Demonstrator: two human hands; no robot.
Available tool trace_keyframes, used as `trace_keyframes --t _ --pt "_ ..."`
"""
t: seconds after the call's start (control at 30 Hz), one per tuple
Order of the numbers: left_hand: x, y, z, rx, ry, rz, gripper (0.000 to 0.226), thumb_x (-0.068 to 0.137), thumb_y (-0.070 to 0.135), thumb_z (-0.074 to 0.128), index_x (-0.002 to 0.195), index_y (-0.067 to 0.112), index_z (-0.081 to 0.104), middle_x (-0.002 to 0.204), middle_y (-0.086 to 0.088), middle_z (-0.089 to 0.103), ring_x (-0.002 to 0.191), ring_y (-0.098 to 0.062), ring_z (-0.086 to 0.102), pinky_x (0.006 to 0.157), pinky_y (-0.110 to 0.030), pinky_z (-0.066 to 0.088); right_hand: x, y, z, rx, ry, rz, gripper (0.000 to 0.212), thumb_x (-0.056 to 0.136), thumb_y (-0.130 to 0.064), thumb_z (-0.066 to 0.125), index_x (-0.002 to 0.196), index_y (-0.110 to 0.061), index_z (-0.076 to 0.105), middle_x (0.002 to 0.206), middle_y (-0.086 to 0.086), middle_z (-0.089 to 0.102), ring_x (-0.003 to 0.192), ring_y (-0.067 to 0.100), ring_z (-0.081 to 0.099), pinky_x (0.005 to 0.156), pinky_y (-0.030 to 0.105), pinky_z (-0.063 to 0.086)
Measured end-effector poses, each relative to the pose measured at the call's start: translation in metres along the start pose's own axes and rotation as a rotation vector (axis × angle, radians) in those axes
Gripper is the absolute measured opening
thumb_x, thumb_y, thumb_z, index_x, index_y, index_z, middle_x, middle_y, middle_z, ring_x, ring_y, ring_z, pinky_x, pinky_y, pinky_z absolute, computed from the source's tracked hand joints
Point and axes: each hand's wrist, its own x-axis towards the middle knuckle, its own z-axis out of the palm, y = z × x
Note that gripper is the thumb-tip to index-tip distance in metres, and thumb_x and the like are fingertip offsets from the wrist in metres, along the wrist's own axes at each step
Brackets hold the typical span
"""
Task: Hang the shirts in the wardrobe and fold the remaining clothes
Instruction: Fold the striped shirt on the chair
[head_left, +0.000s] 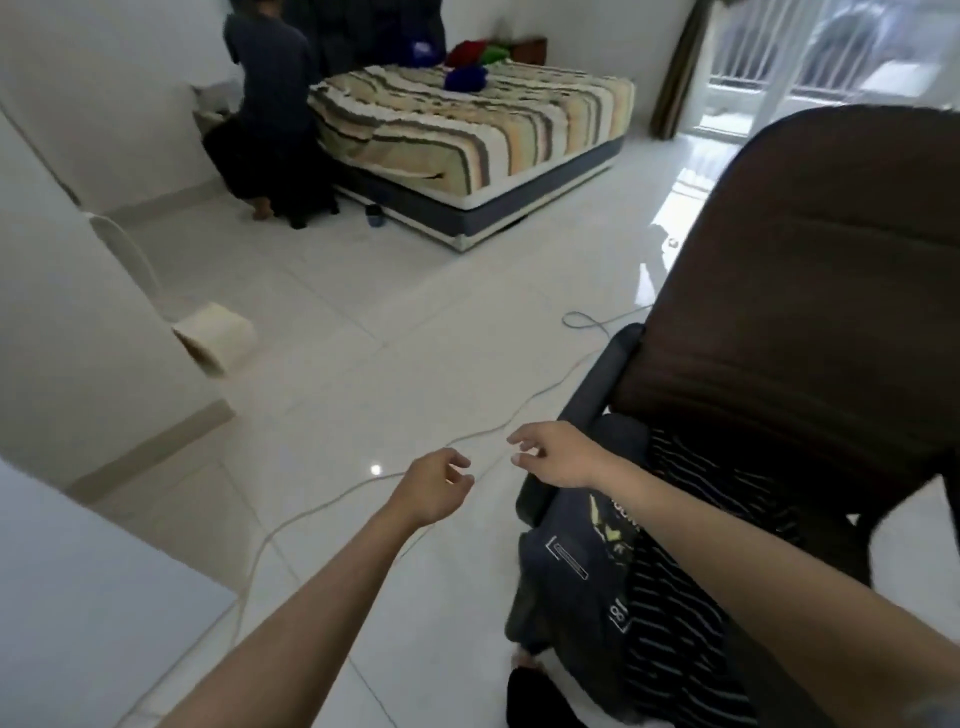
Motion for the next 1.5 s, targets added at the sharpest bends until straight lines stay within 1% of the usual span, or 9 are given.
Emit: trace_keyframes --t 0.27,0.47,0.6,0.7,0.83,1.0,1.2,1.37,1.5 --pt "0.063 0.123 0.134 0.046 -0.321 0.215 0.011 0.091 0.014 0.054 0.100 0.013 0.059 0.081 0.001 0.061 0.078 -0.008 0.057 0.063 -0.009 0.042 -0.091 0.161 -0.056 0.103 0.165 0.316 0.035 0.094 -0.029 0.057 0.123 -0.010 0.060 0.122 0.006 0.062 0.113 0.022 0.058 0.096 0.033 0.048" --pt "0.151 0.167 0.236 0.124 -0.501 0.215 0.016 0.089 0.016 0.059 0.105 0.013 0.058 0.093 -0.002 0.058 0.093 -0.018 0.061 0.081 -0.026 0.048 -0.094 0.297 -0.079 0.258 0.164 0.508 0.039 0.096 -0.030 0.053 0.132 -0.015 0.053 0.142 0.002 0.048 0.125 0.017 0.050 0.103 0.035 0.044" --pt "0.212 0.177 0.297 0.184 -0.485 0.199 0.034 0.089 0.017 0.062 0.119 0.002 0.057 0.116 -0.012 0.059 0.106 -0.027 0.060 0.093 -0.033 0.049 -0.079 0.375 -0.083 0.310 0.182 0.610 0.034 0.097 -0.025 0.052 0.129 -0.012 0.055 0.138 0.007 0.049 0.115 0.012 0.052 0.097 0.029 0.044" --pt "0.260 0.170 0.332 0.252 -0.460 0.194 0.033 0.086 0.016 0.062 0.110 -0.006 0.059 0.104 -0.025 0.063 0.095 -0.038 0.063 0.087 -0.037 0.049 -0.061 0.423 -0.081 0.317 0.228 0.668 0.034 0.098 -0.025 0.051 0.129 -0.012 0.053 0.140 0.006 0.043 0.122 0.021 0.048 0.102 0.030 0.042" --pt "0.318 0.154 0.364 0.355 -0.365 0.199 0.037 0.081 0.024 0.065 0.114 0.009 0.063 0.107 -0.019 0.064 0.104 -0.036 0.058 0.092 -0.041 0.047 -0.033 0.476 -0.077 0.279 0.305 0.697 0.032 0.096 -0.026 0.052 0.125 -0.015 0.056 0.139 0.007 0.041 0.125 0.024 0.044 0.099 0.035 0.045" --pt "0.372 0.140 0.389 0.401 -0.334 0.254 0.036 0.077 0.015 0.069 0.113 0.012 0.065 0.119 -0.017 0.058 0.114 -0.032 0.054 0.099 -0.041 0.043 -0.004 0.521 -0.072 0.186 0.242 0.678 0.032 0.095 -0.031 0.051 0.127 -0.027 0.054 0.151 0.003 0.024 0.137 0.032 0.019 0.103 0.041 0.039" --pt "0.396 0.124 0.403 0.356 -0.350 0.218 0.026 0.075 0.004 0.064 0.100 0.005 0.070 0.114 -0.019 0.063 0.105 -0.034 0.061 0.097 -0.041 0.046 0.017 0.538 -0.066 0.137 0.194 0.659 0.028 0.095 -0.030 0.050 0.123 -0.032 0.055 0.141 0.002 0.039 0.132 0.031 0.024 0.116 0.052 0.010" --pt "0.402 0.123 0.410 0.287 -0.396 0.182 0.029 0.077 -0.015 0.056 0.104 -0.007 0.064 0.124 -0.021 0.052 0.103 -0.034 0.057 0.089 -0.031 0.046 0.020 0.529 -0.065 0.246 0.250 0.615 0.024 0.096 -0.013 0.052 0.118 -0.017 0.057 0.124 0.010 0.044 0.095 0.023 0.052 0.092 0.034 0.046" --pt "0.400 0.129 0.411 0.232 -0.473 0.153 0.028 0.077 -0.015 0.059 0.101 -0.001 0.063 0.121 -0.024 0.056 0.110 -0.036 0.057 0.092 -0.030 0.048 0.013 0.519 -0.067 0.298 0.288 0.572 0.024 0.094 -0.010 0.056 0.115 -0.019 0.060 0.131 0.008 0.047 0.119 0.025 0.050 0.095 0.025 0.042"
